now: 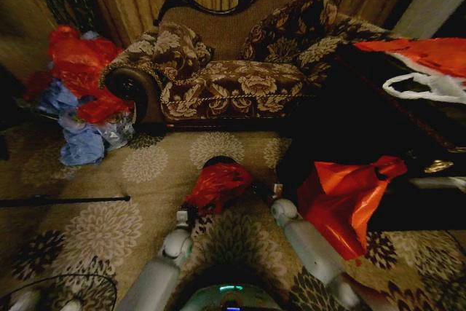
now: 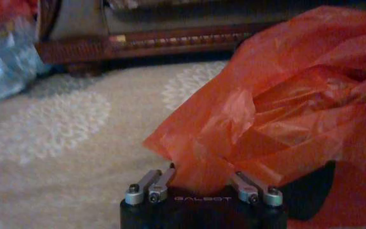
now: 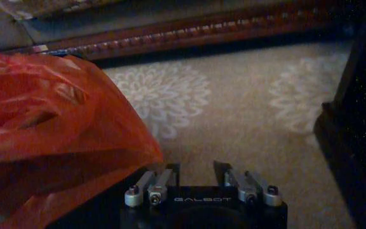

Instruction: Place a garbage bag over the trash bin.

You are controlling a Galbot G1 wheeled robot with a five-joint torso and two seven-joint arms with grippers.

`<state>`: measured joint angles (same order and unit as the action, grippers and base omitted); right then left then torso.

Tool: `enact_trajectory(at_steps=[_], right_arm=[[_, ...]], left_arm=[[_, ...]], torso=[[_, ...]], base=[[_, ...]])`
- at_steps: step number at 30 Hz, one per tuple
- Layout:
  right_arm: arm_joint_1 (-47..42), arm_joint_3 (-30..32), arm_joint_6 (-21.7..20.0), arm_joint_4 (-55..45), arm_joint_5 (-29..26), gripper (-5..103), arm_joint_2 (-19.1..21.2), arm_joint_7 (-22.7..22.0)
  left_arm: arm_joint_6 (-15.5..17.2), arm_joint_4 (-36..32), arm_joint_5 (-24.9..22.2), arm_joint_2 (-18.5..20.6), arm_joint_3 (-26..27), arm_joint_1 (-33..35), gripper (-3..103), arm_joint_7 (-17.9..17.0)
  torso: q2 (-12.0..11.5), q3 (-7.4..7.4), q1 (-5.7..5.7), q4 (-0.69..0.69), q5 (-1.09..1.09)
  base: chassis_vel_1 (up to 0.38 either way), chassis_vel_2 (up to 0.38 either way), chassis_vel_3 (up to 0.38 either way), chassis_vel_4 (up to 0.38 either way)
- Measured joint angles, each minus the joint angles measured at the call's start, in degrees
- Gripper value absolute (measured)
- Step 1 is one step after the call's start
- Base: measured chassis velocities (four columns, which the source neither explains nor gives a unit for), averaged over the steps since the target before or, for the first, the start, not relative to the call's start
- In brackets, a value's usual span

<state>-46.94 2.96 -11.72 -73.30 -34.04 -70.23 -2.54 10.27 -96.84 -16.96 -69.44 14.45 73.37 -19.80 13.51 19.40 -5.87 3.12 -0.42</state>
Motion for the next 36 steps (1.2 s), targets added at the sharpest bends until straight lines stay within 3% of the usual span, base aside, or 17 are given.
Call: enact_trajectory(at_steps=[1, 2, 4, 5, 6, 7, 8, 10, 11, 13, 14, 15, 19, 21, 26, 31, 36], right_arm=[[-0.37, 0.18, 0.19, -0.5, 0.45, 38, 0.17, 0.01], [-1.73, 0.74, 0.64, -2.66, 1.44, 44, 0.81, 0.02], [-2.69, 1.04, 0.74, -4.14, 1.89, 44, 1.27, -0.01], [-3.54, 1.28, 0.81, -5.51, 2.33, 55, 1.71, -0.03], [-4.42, 1.47, 0.85, -7.01, 2.88, 55, 2.22, -0.03], [-5.91, 1.74, 0.9, -9.76, 4.03, 55, 3.18, -0.04], [-6.89, 1.88, 0.9, -11.81, 4.99, 66, 3.89, -0.04], [-7.98, 2.09, 0.9, -14.5, 6.85, 66, 4.93, -0.07], [-8.8, 2.28, 1.05, -16.54, 8.92, 77, 5.8, 0.11], [-9.06, 2.33, 1.2, -17.39, 9.87, 77, 6.23, 0.31], [-9.46, 2.33, 1.4, -19.16, 11.03, 88, 7.09, 0.58], [-9.58, 2.09, 1.21, -20.51, 10.6, 88, 7.47, 0.29], [-9.73, 1.83, 0.64, -21.92, 9.24, 99, 7.39, -0.43], [-9.78, 1.82, 0.61, -21.97, 9.09, 99, 7.27, -0.53], [-10.15, 2.07, 0.55, -21.7, 8.74, 100, 6.95, -0.71], [-10.27, 2.79, 0.58, -21.21, 8.57, 100, 6.81, -0.66], [-9.93, 3.04, 0.65, -20.49, 7.96, 100, 6.35, -0.58]], left_arm=[[-0.32, -0.83, 0.59, 0.43, 0.41, 0.73, 26, 0.04], [-1.15, -3.06, 2.26, 1.62, 1.44, 2.73, 36, 0.19], [-1.62, -4.3, 3.5, 2.26, 2.0, 3.88, 36, 0.29], [-2.1, -5.19, 4.7, 2.71, 2.38, 4.69, 42, 0.46], [-2.88, -5.9, 6.23, 3.14, 2.71, 5.44, 47, 0.7], [-4.36, -6.81, 9.33, 3.86, 3.16, 6.69, 53, 1.33], [-5.51, -7.23, 11.92, 4.36, 3.44, 7.4, 58, 1.76], [-7.28, -7.72, 15.99, 5.14, 3.83, 8.01, 64, 2.26], [-8.64, -8.02, 19.99, 5.91, 4.21, 8.26, 69, 2.67], [-9.34, -8.07, 21.91, 6.31, 4.42, 8.32, 69, 3.02], [-10.93, -8.07, 26.58, 7.37, 4.92, 8.23, 80, 4.51], [-11.46, -7.92, 28.84, 8.14, 5.02, 7.89, 80, 5.22], [-12.08, -6.49, 33.1, 9.15, 4.78, 5.96, 95, 5.73], [-12.31, -6.19, 33.91, 9.4, 4.55, 5.24, 98, 6.79], [-13.34, -7.68, 35.17, 12.71, 2.87, 3.64, 100, 15.06], [-12.3, -8.41, 35.45, 14.13, 2.15, 4.89, 100, 16.35], [-11.99, -2.78, 35.61, 12.41, 0.77, 2.6, 100, 15.38]], torso=[[0.0, 0.0, 0.0, -0.01, 0.0], [0.0, 0.0, 0.0, -0.02, 0.0], [0.0, 0.0, 0.0, -0.02, 0.01], [0.0, 0.0, 0.0, -0.02, 0.01], [0.0, 0.0, 0.0, -0.01, 0.01], [0.0, 0.0, 0.0, 0.0, -0.01], [0.0, 0.0, 0.0, 0.0, -0.01], [0.0, 0.0, 0.0, -0.01, -0.01], [0.0, -0.01, 0.01, -0.01, -0.01], [0.0, -0.01, 0.01, 0.0, -0.01], [0.0, 0.0, 0.01, 0.0, -0.01], [0.0, -0.01, 0.0, 0.0, 0.0], [0.0, 0.0, 0.0, -0.02, -0.01], [0.0, 0.0, 0.0, -0.01, -0.01], [0.0, 0.01, -0.01, 0.01, 0.0], [0.0, 0.0, 0.0, -0.01, 0.0], [0.0, 0.01, 0.0, -0.01, 0.0]], base=[[0.0, 0.0, 0.0, 0.0], [0.0, 0.0, 0.0, 0.0], [0.0, 0.0, 0.0, 0.0], [0.0, 0.0, 0.0, 0.0], [0.0, 0.0, 0.0, 0.0], [0.0, 0.0, 0.0, 0.0], [0.0, 0.0, 0.0, 0.0], [0.0, 0.0, 0.0, 0.0], [0.0, 0.0, 0.0, 0.0], [0.0, 0.0, 0.0, 0.0], [0.0, 0.0, 0.0, 0.0], [0.0, 0.0, 0.0, 0.0], [0.0, 0.0, 0.0, 0.0], [0.0, 0.0, 0.0, 0.0], [0.0, 0.0, 0.0, 0.0], [0.0, 0.0, 0.0, 0.0], [0.0, 0.0, 0.0, 0.0]])
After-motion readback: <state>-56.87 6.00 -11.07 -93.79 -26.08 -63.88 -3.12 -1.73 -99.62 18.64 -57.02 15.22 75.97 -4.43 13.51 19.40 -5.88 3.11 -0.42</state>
